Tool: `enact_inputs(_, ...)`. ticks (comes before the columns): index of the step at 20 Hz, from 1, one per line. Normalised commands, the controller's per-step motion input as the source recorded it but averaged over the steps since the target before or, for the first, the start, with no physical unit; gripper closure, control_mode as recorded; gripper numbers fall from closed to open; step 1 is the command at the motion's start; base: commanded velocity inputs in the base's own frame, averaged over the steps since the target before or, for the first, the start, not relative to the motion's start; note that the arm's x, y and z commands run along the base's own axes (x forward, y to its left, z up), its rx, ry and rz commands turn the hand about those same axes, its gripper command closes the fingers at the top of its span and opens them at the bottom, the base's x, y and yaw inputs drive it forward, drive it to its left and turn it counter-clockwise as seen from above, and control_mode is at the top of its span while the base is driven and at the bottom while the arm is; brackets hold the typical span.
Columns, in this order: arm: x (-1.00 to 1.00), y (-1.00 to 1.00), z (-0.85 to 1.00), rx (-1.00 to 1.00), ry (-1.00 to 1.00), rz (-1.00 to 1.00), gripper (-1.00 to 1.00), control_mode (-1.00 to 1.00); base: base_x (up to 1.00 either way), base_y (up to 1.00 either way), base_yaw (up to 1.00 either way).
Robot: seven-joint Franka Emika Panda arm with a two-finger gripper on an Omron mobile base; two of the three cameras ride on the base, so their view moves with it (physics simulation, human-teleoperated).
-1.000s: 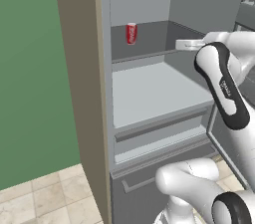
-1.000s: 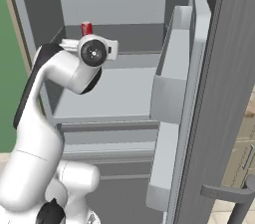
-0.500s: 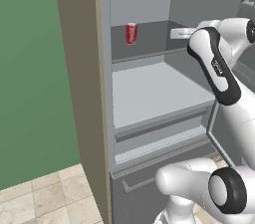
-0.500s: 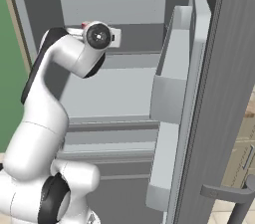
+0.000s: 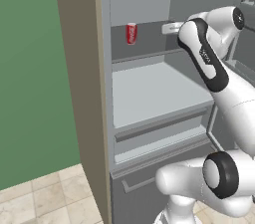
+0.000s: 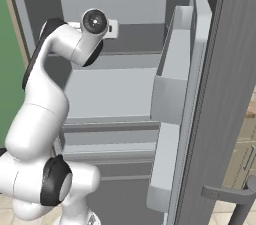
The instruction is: Open the fridge, grab two sodas, and place both sodas inside the bowl with ice on the dining counter.
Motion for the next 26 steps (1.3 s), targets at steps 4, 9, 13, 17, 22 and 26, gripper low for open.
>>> enact_inputs(4,0.3,0.25,0.02,-0.04,0.05,0.0,-1.0,-1.0,0.0,0.0,0.0)
enact_inputs(9,0.34,0.25,0.01,-0.02,0.03,0.0,-1.0,-1.0,0.0,0.0,0.0)
enact_inputs(13,0.37,0.21,0.0,0.0,0.0,0.0,-1.0,-1.0,0.0,0.0,0.0)
enact_inputs(17,0.37,0.19,0.0,0.0,0.0,0.0,-1.0,-1.0,0.0,0.0,0.0)
enact_inputs(22,0.37,0.14,0.0,-0.02,0.0,0.0,-1.0,-1.0,0.0,0.0,0.0)
enact_inputs(26,0.31,0.02,0.0,-0.06,0.01,0.0,-1.0,-1.0,0.0,0.0,0.0)
